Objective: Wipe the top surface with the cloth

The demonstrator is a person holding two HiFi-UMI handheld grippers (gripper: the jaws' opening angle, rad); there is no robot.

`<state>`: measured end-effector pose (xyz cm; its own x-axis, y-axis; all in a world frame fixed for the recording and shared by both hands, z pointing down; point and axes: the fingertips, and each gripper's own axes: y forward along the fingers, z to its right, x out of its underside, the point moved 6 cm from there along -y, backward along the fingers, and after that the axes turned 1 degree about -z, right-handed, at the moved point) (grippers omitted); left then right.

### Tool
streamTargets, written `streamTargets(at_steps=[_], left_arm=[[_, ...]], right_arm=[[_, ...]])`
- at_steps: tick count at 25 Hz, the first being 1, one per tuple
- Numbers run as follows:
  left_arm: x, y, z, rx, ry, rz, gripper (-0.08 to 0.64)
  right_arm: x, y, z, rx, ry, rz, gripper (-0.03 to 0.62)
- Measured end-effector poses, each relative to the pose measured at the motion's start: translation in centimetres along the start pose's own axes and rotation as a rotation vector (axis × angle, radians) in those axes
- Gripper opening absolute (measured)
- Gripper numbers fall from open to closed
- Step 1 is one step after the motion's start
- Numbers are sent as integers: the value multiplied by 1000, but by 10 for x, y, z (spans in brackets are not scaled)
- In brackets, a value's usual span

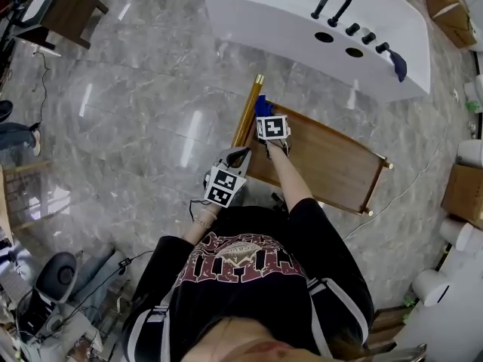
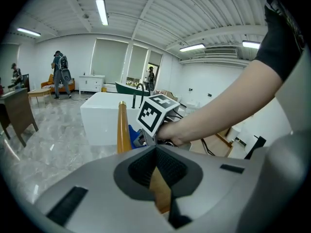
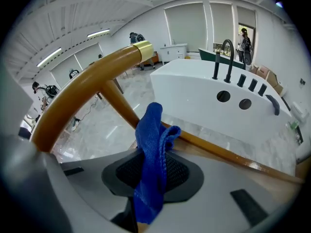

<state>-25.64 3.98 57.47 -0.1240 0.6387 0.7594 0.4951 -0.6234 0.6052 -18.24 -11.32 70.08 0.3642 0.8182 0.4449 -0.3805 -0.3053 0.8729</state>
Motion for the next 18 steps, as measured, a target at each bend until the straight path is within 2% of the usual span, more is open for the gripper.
streamTargets(at_steps=[6, 13, 18], left_arm=[[-1, 1, -9, -13, -44, -11, 48], [1, 2, -3, -26, 12, -28, 48], [0, 5, -3, -36, -9, -34, 48]], right_arm=[[-3, 9, 1, 2, 36, 16, 101], [-1, 8, 1, -12, 16, 34, 101], [-1, 8, 3, -17, 5, 35, 101]])
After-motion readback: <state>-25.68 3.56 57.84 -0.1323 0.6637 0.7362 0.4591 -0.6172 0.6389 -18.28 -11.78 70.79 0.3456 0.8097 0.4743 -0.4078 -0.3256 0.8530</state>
